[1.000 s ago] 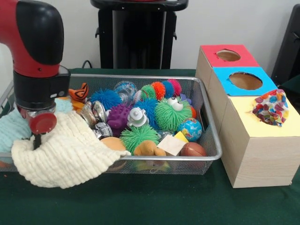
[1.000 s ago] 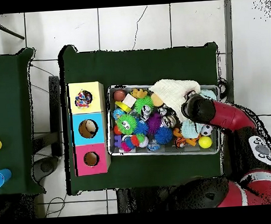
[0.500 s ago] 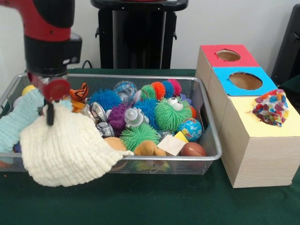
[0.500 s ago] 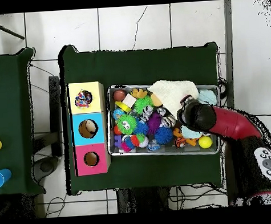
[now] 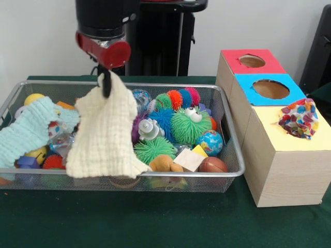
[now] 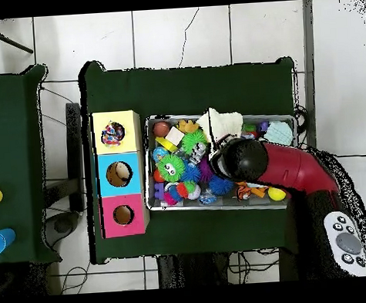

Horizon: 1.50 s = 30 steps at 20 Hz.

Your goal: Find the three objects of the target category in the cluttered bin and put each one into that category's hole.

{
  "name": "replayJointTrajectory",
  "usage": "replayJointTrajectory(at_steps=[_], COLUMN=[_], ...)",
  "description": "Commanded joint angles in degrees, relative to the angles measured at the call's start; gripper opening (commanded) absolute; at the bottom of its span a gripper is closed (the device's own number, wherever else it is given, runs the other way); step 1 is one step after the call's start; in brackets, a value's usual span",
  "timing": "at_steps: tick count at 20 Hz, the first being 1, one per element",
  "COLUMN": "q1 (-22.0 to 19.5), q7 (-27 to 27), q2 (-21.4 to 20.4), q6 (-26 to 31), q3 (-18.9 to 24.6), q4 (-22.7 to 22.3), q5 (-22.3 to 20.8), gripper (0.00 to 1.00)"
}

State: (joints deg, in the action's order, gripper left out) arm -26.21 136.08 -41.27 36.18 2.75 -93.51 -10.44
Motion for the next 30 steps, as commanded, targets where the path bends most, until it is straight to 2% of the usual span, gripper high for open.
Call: replayJointTrajectory(at_steps=[1,9,14,17,18,22,24,27,29,30], q1=[-1.54,1.23,1.67,2.59,2.78,2.38,2.42,3.53,5.03,5.45], q7=[3.11,7.36,7.39,5.95,5.18,4.97,4.08,5.83,6.06,5.25], q2=[1.74,5.53,5.69,6.47,6.68,6.47,5.08,2.92,-0.01,-2.04], q6=[2.26,-5.48,-5.86,-5.63,-5.5,-8.38,-7.95,-8.04,-5.32,-2.13], q3=[5.61,4.19,4.77,3.4,2.94,3.06,2.26,1.04,-1.24,-2.42], q4=[-10.29,-12.82,-14.0,-12.81,-12.23,-12.86,-12.66,-14.05,-13.27,-11.7], q5=[6.48,9.69,11.99,10.69,10.13,9.65,8.68,9.26,8.5,7.97], gripper=[0.0,0.0,0.0,0.0,1.0,1.0,1.0,1.0,1.0,1.0])
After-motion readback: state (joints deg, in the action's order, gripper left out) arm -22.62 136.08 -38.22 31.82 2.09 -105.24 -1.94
